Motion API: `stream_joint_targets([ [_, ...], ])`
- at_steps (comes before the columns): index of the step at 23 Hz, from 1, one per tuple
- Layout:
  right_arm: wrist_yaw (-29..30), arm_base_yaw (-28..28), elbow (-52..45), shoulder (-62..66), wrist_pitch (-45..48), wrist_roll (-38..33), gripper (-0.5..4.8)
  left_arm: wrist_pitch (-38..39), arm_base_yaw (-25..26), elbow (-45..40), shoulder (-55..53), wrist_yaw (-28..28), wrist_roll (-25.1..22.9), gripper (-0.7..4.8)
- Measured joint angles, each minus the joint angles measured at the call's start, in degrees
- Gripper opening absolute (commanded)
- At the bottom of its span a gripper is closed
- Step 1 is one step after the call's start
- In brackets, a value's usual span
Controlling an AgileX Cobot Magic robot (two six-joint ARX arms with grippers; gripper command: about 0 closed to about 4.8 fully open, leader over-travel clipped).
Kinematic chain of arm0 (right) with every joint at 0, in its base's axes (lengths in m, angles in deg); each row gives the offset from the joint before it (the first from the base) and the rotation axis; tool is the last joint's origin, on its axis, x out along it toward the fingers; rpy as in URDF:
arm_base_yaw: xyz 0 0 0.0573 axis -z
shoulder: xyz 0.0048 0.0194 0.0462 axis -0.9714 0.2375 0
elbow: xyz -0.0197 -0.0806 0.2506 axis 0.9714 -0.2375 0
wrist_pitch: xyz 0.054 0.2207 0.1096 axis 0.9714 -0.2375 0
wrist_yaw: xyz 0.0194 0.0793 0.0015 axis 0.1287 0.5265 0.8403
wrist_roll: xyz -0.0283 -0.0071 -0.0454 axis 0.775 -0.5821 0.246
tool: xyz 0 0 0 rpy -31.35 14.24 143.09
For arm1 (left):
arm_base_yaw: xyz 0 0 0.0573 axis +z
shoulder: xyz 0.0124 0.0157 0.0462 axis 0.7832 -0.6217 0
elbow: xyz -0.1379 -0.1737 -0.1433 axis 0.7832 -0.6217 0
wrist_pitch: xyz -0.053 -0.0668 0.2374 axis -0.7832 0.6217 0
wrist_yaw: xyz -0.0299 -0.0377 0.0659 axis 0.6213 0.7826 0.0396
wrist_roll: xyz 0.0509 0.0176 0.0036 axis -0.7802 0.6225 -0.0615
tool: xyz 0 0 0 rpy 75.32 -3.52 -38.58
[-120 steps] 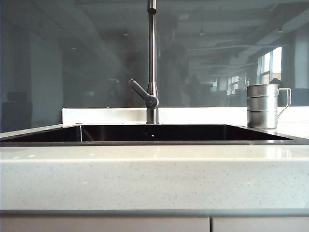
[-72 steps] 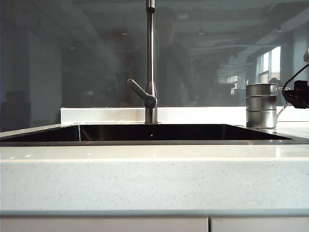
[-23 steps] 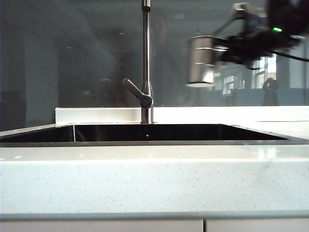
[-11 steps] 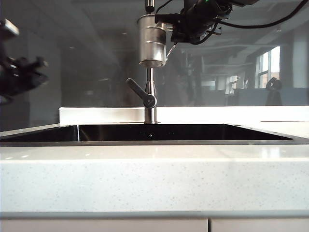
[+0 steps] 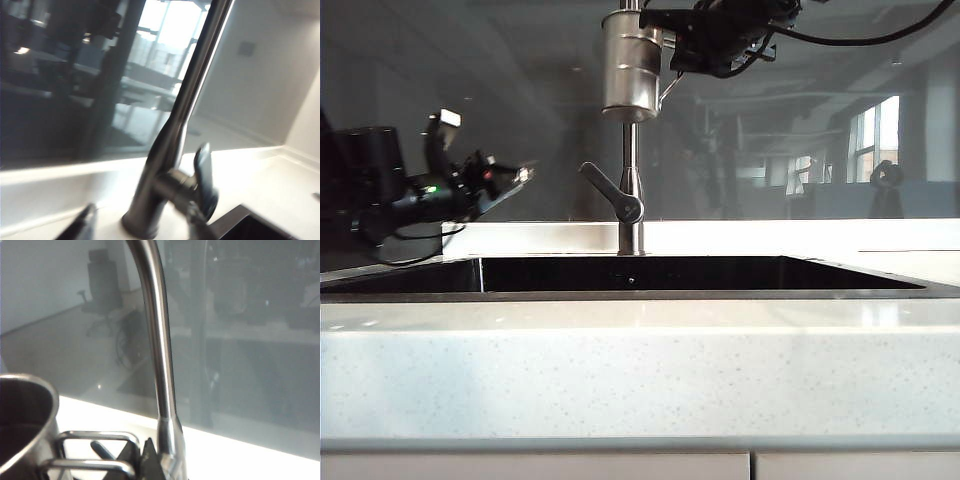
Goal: Pick up the mug next to the sink, go to the faucet to get some water, pour the water into the sink, and finally put the mug back to its place.
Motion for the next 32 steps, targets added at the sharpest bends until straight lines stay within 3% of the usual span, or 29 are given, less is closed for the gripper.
stream_joint_targets([
  [1,0.0,0.0,0.0,-0.2,0.52,0.0,-0.08,0.96,-0.59,2.19,-0.74,0.72,0.83,2.92],
  [4,0.02,0.0,0.02,-0.98,1.09,0.0,-0.08,5.6,-4.28,8.33,-1.57,1.57,-0.13,2.92],
  [10,0.0,-0.09,0.02,-1.09,0.87,0.0,-0.08,14.84,-9.38,12.31,-1.57,-2.91,-11.76,2.92],
  [21,0.0,-0.09,0.04,-1.25,0.48,0.09,-0.08,16.28,-9.88,12.28,-1.6,-2.89,-12.5,2.65],
  [25,0.0,-0.09,0.04,-1.25,0.44,0.94,-0.08,15.3,-9.66,12.28,-1.77,0.13,-12.5,2.09],
  [32,0.0,-0.11,0.04,-1.25,0.39,1.6,-0.08,14.8,-9.03,12.28,-1.81,7.8,-12.5,2.09],
])
